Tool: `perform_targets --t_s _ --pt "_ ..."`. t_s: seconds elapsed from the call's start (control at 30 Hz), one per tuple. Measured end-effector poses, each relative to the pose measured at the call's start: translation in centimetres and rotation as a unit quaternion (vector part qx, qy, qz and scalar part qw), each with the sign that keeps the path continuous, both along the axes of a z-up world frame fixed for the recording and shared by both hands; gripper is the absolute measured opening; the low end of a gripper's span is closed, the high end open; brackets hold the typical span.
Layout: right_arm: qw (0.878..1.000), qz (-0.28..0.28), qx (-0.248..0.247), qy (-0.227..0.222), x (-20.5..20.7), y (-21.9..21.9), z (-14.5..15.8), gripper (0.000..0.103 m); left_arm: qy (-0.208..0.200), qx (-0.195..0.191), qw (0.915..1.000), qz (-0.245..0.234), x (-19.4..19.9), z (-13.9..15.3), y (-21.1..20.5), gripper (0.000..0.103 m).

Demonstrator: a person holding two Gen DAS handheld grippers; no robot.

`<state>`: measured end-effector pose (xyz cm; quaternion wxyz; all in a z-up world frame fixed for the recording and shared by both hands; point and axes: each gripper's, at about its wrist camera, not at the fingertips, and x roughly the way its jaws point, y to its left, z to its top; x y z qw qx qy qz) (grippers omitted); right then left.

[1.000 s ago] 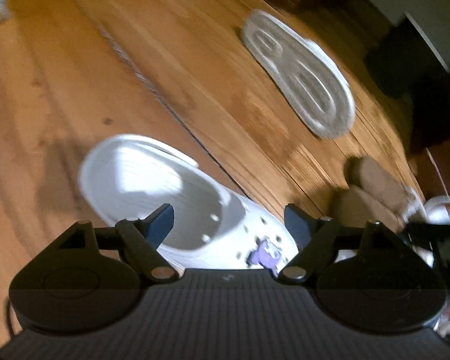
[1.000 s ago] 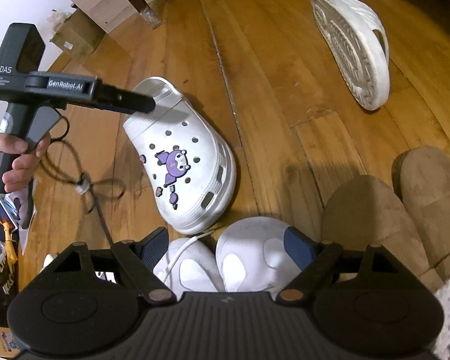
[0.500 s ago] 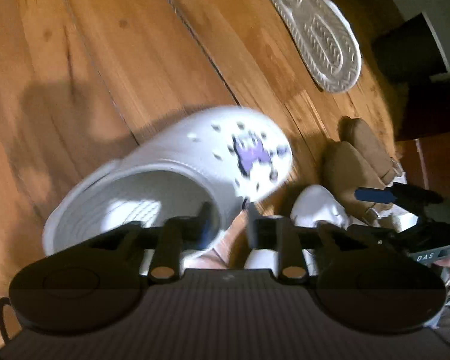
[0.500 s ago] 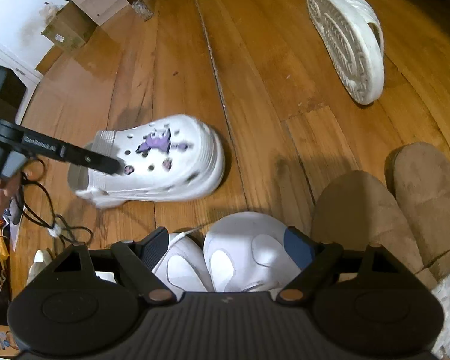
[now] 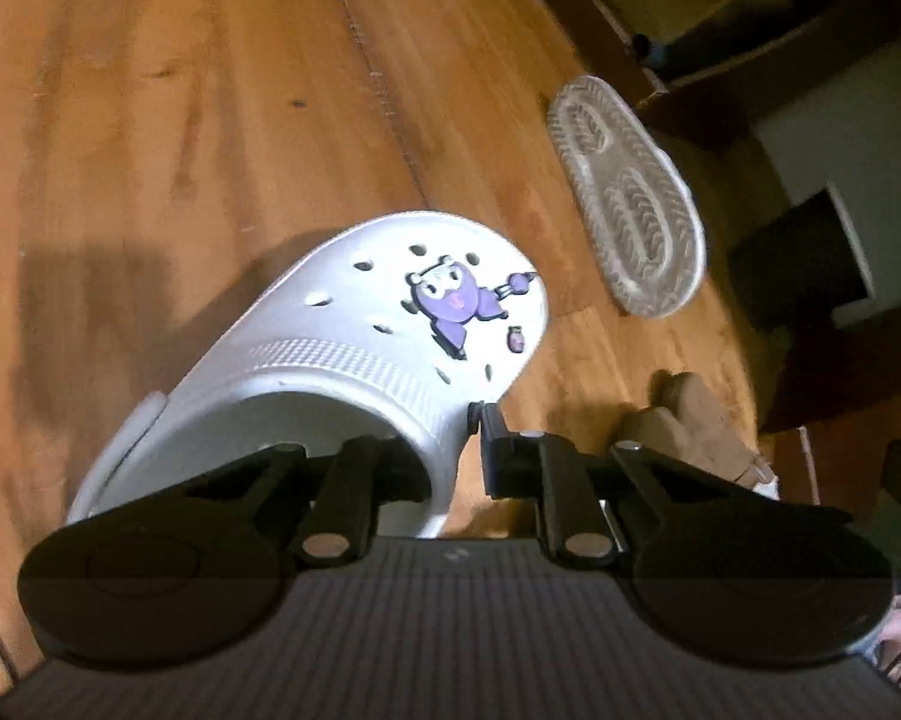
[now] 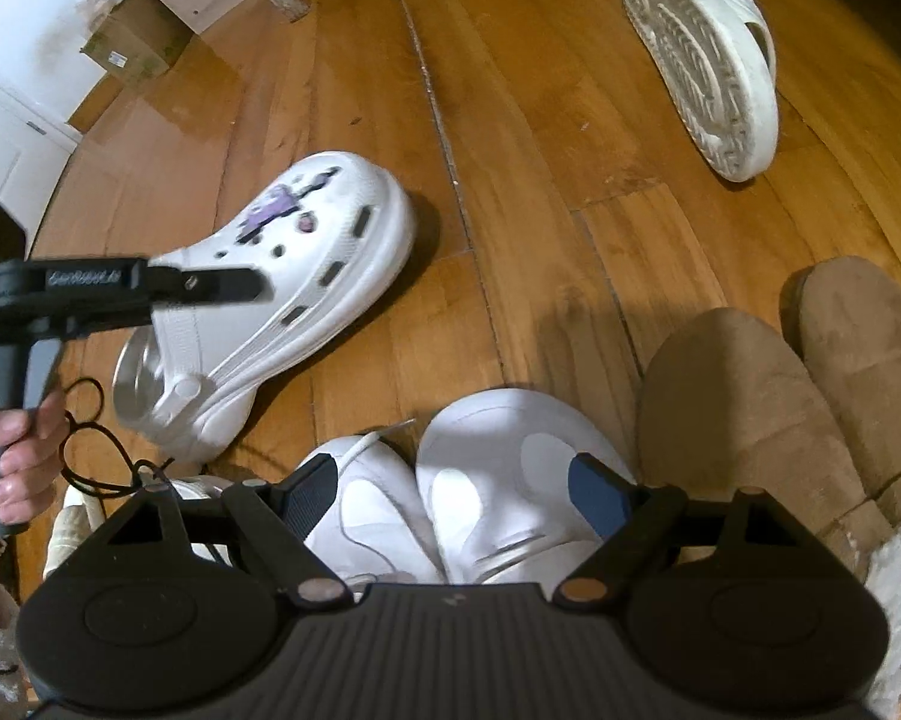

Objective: Organize scattered shoes
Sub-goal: 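Lift and carry the clog with the left gripper toward the lined-up shoes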

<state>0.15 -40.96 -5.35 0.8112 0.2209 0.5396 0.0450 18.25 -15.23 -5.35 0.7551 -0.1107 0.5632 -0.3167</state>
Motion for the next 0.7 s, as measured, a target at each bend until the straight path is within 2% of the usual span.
perform_targets --t_s 0.13,0.3,0.37,0.5,0.7 --pt "1.0 0.012 0.008 -0.007 0.0 1.2 0.6 0.085 -0.042 0.033 0.9982 0.029 -2.0 1.9 2.3 0.014" --pt "0.999 0.052 -0.002 -0.014 0.1 4.4 1.4 0.085 -0.06 0.039 0.9942 0.081 -5.2 4.1 7.2 0.014" --pt "0.997 0.073 -0.013 -0.018 0.0 6.1 1.9 0.085 -0.073 0.056 0.9908 0.1 -6.7 5.0 9.0 0.014" --pt "0.991 0.128 -0.019 -0.026 -0.8 10.5 2.7 0.085 -0.092 0.081 0.9811 0.15 -10.3 6.3 12.3 0.016" --pt "0.976 0.207 -0.053 -0.046 -3.2 16.0 4.2 0.085 -0.111 0.099 0.9599 0.238 -17.0 7.9 17.3 0.014"
